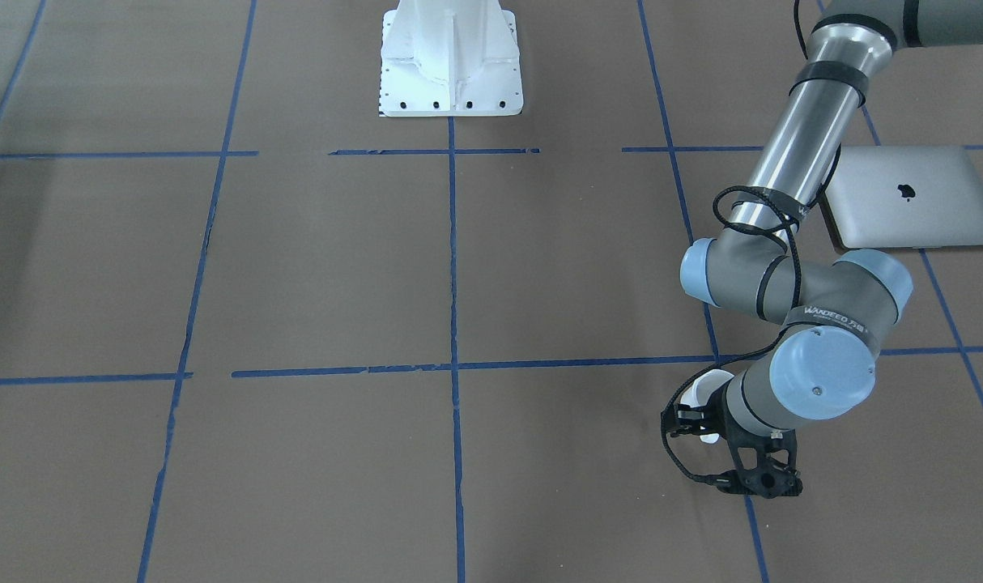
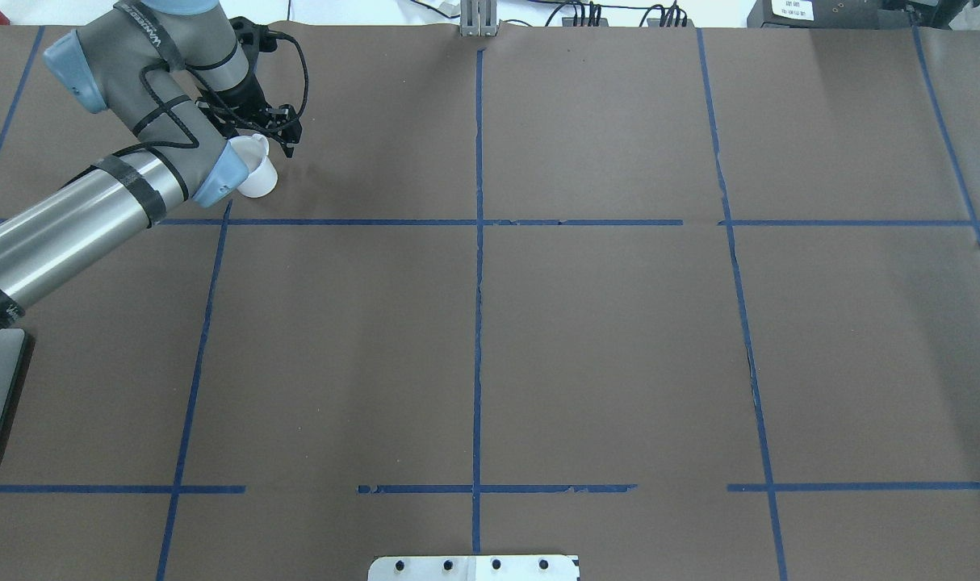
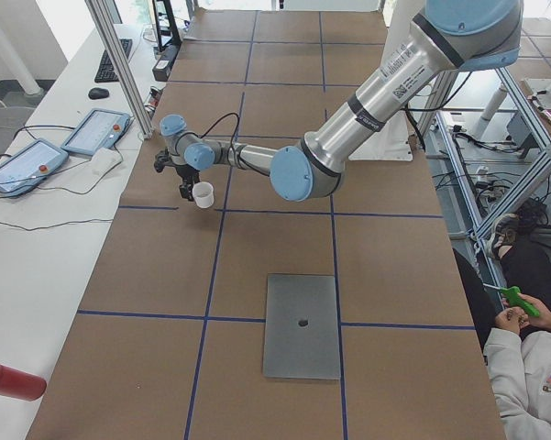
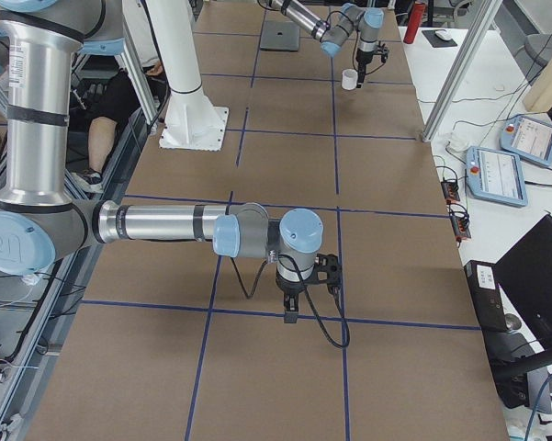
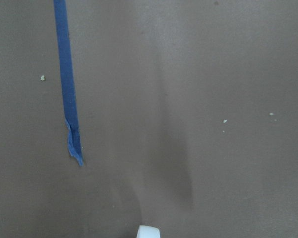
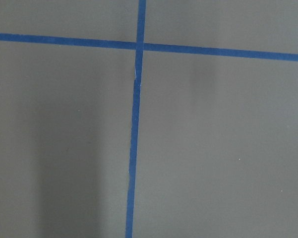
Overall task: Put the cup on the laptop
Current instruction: 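Reach the left gripper to the white paper cup and grasp it, then lift the white cup with the left gripper and carry it toward the laptop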
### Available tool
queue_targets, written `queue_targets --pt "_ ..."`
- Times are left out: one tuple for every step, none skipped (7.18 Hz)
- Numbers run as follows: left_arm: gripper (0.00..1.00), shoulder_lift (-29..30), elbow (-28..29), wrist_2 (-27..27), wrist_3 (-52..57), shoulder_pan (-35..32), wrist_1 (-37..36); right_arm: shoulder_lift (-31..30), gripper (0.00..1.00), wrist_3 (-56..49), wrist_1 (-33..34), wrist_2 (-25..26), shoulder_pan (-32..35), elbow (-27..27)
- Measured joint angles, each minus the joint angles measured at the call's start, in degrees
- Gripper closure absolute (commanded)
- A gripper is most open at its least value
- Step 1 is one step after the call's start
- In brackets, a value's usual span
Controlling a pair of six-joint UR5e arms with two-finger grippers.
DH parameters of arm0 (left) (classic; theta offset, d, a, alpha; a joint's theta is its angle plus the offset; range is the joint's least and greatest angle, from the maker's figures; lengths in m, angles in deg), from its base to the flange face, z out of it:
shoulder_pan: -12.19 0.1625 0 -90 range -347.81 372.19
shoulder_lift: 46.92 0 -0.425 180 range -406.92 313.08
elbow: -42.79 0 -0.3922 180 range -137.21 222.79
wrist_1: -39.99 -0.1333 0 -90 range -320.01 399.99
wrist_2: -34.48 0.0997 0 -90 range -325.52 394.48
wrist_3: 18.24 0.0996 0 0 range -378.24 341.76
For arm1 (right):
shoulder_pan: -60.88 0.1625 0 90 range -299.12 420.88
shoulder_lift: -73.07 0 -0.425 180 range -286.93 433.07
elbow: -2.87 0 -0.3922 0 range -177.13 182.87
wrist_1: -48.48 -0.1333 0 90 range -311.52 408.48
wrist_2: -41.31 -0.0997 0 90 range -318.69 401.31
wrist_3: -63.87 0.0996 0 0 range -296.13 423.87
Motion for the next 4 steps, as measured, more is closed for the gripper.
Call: queue_targets --pt "1.00 0.0 0.2 0.0 0.2 0.1 0.0 0.0 0.00 0.0 0.0 0.0 0.0 0.0" --pt "1.00 0.1 0.3 -0.2 0.2 0.1 0.0 0.0 0.00 0.0 0.0 0.0 0.0 0.0" --pt "1.00 0.1 0.3 -0.3 0.2 0.1 -0.1 0.0 0.00 0.0 0.0 0.0 0.0 0.0" --pt "1.00 0.2 0.2 -0.4 0.3 0.0 -0.3 0.0 0.00 0.0 0.0 0.0 0.0 0.0"
